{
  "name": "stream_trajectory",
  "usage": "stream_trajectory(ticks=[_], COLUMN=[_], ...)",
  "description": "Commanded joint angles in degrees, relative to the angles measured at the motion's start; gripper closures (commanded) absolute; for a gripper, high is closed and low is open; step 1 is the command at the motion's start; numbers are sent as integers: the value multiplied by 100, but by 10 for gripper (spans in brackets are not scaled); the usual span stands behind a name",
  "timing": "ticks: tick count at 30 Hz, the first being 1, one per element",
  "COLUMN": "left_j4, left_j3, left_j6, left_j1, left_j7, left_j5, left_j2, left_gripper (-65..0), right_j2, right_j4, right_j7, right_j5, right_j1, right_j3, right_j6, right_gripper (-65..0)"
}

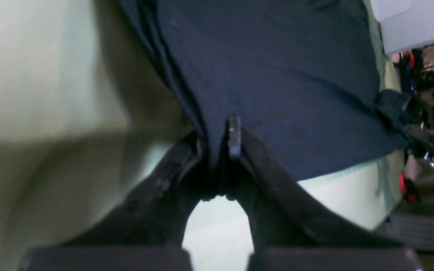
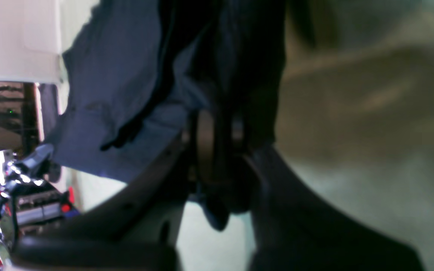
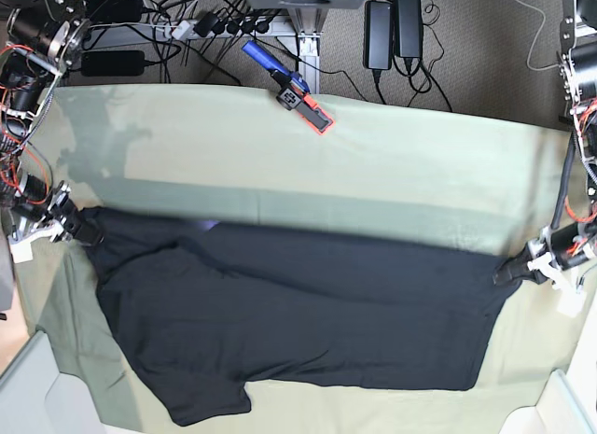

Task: Fold the T-shirt properly

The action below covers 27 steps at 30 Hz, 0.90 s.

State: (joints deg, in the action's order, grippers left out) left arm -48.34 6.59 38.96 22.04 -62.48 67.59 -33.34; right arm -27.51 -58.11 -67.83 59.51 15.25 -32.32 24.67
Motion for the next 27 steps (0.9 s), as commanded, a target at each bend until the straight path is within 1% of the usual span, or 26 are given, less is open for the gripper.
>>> stream_trajectory(ticks=[1, 6, 8, 12, 17, 21, 27], left_j4=[-90, -92, -107, -238, -730, -1309, -1838], left_j3=[48, 48, 48, 50, 50, 50, 57], left_j6=[104, 104, 104, 104, 104, 104, 104], left_j1=[66, -428, -623, -1016, -1545, -1976, -2371], left_j7=[87, -125, -240, -398, -424, -461, -485], left_j5=[146, 627, 844, 1250, 1259, 1276, 1272], left_j2=[-223, -382, -426, -544, -734, -859, -890], left_gripper=[0, 0, 0, 0, 0, 0, 0], right_j2=[-258, -472, -505, -507, -527, -619, -815], right_j4=[-87, -92, -94, -98, -103, -105, -107], right_j7=[136, 24, -35, -127, -221, -295, -343], right_j5=[127, 496, 634, 807, 1016, 1198, 1276], right_j1=[31, -437, -603, -907, -1281, -1486, -1727], right_j3=[-55, -55, -55, -57, -57, -57, -57], right_j6=[474, 612, 671, 678, 745, 811, 820], right_gripper=[0, 0, 0, 0, 0, 0, 0])
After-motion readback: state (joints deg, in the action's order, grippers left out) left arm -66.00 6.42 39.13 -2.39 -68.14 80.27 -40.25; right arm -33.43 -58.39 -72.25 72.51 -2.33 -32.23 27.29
